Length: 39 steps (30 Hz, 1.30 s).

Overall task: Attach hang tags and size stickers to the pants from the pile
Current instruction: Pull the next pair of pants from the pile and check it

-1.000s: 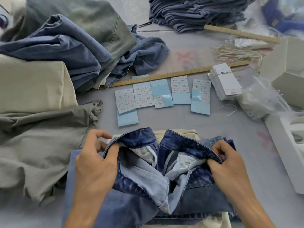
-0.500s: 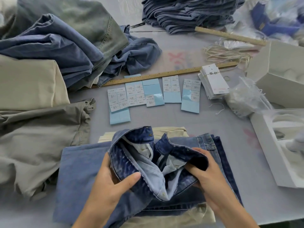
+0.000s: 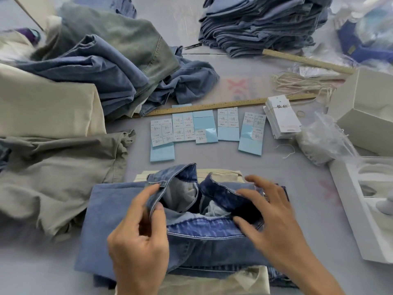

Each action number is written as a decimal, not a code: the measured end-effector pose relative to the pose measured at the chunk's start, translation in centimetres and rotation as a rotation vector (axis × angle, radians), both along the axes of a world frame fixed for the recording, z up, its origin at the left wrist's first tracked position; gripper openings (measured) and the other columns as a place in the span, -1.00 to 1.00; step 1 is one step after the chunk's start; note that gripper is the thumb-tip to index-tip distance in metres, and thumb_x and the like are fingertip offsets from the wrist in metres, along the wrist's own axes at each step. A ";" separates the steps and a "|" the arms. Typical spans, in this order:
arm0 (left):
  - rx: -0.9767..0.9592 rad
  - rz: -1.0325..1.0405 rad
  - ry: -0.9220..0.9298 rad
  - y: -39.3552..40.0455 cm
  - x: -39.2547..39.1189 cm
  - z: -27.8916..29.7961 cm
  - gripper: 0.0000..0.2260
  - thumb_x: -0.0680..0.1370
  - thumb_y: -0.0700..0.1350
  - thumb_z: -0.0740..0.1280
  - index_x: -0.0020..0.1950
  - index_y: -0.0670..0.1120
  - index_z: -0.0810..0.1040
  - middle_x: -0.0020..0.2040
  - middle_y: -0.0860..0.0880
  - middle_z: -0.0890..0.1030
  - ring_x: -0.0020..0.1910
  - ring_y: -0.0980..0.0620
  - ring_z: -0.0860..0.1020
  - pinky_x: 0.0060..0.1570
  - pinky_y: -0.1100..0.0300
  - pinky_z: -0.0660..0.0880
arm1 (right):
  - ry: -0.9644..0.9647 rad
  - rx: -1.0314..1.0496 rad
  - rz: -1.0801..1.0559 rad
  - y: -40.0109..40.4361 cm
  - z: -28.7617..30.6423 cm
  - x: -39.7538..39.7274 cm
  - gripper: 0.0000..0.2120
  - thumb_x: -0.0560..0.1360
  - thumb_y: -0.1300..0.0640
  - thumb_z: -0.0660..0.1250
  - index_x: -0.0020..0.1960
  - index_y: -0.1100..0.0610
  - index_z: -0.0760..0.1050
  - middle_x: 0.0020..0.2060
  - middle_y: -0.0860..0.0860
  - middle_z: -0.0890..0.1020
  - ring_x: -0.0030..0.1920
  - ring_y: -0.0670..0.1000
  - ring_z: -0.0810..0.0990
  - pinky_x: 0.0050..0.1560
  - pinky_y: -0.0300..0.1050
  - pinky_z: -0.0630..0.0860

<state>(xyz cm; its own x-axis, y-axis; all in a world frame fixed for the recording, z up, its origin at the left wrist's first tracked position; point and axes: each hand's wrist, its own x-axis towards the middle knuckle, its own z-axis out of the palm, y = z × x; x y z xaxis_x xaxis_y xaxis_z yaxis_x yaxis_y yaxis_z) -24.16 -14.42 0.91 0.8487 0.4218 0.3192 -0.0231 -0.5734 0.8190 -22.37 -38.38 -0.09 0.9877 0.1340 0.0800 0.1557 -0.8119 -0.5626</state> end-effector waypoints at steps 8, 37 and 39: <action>-0.107 -0.004 -0.032 -2.3 -0.9 1.3 -0.76 0.59 0.04 0.30 0.24 0.14 0.62 -0.18 0.23 0.64 -0.30 0.23 0.54 -0.19 0.48 0.43 | 0.360 0.169 0.471 -0.9 1.6 1.2 -0.74 0.58 0.04 0.42 0.20 -0.26 0.61 0.21 -0.46 0.55 0.23 -0.23 0.53 0.32 -0.23 0.39; 0.276 -0.698 0.223 -2.0 -1.0 -9.5 -0.47 0.66 0.31 0.11 0.61 0.18 0.26 0.57 0.11 0.35 0.56 0.06 0.31 0.51 -0.04 0.23 | 0.796 0.941 0.095 -5.2 -3.6 -0.1 -0.68 0.51 0.07 0.54 0.26 0.02 0.66 0.17 0.07 0.71 0.21 0.12 0.67 0.18 -0.07 0.62; 0.570 -0.793 0.160 -2.3 -2.0 -9.9 -0.43 0.63 0.35 0.13 0.58 0.12 0.29 0.49 -0.05 0.48 0.46 -0.05 0.46 0.45 -0.04 0.23 | 0.948 0.890 0.067 -5.8 -3.9 -0.2 -0.58 0.50 -0.01 0.53 0.34 -0.02 0.59 0.24 -0.02 0.67 0.28 0.02 0.63 0.24 -0.15 0.57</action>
<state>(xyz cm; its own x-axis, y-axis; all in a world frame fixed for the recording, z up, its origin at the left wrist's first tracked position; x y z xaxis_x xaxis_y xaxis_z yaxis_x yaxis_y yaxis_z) -26.13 -16.70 -8.94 0.8699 -0.4682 0.1552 -0.4840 -0.7493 0.4520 -22.58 -44.21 -3.95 0.7016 0.4477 -0.5543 -0.5713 -0.1114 -0.8131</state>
